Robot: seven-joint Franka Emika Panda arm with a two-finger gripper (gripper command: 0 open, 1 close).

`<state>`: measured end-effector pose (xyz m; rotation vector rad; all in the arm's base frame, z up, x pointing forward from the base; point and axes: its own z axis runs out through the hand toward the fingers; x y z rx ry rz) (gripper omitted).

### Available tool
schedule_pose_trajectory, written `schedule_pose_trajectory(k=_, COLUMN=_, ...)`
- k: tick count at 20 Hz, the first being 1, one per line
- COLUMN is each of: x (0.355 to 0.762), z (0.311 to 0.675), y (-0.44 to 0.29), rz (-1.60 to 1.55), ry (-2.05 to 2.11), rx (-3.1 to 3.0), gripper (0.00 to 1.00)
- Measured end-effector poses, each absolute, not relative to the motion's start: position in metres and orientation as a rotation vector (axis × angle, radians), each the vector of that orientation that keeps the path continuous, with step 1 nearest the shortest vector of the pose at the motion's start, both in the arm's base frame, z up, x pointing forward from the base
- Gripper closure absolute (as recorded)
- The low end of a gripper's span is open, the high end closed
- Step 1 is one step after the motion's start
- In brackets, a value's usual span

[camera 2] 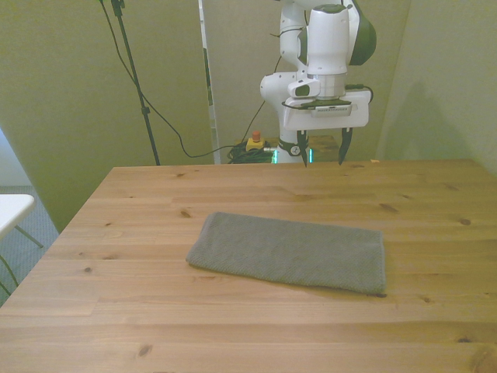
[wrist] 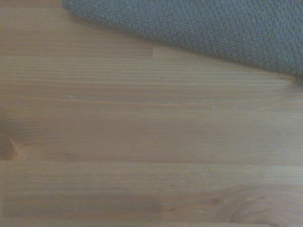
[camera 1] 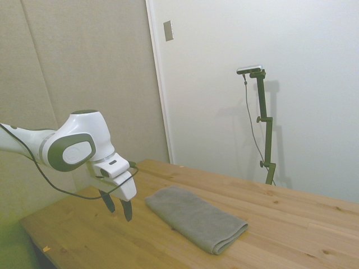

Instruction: Fold the towel

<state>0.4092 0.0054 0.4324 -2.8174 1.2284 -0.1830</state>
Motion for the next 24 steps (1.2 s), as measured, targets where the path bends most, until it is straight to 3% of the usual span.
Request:
schedule_pose_trajectory(k=8, x=0.437, z=0.439, y=0.017, rz=-0.264, ry=1.367, rx=-2.774, gripper=0.00)
schedule_pose_trajectory(k=15, x=0.508, z=0.435, y=0.050, rz=-0.444, ry=1.594, rx=-2.768, gripper=0.00)
schedule_pose_trajectory(k=24, x=0.594, z=0.411, y=0.115, rz=-0.446, ry=1.592, rx=-2.785, gripper=0.00)
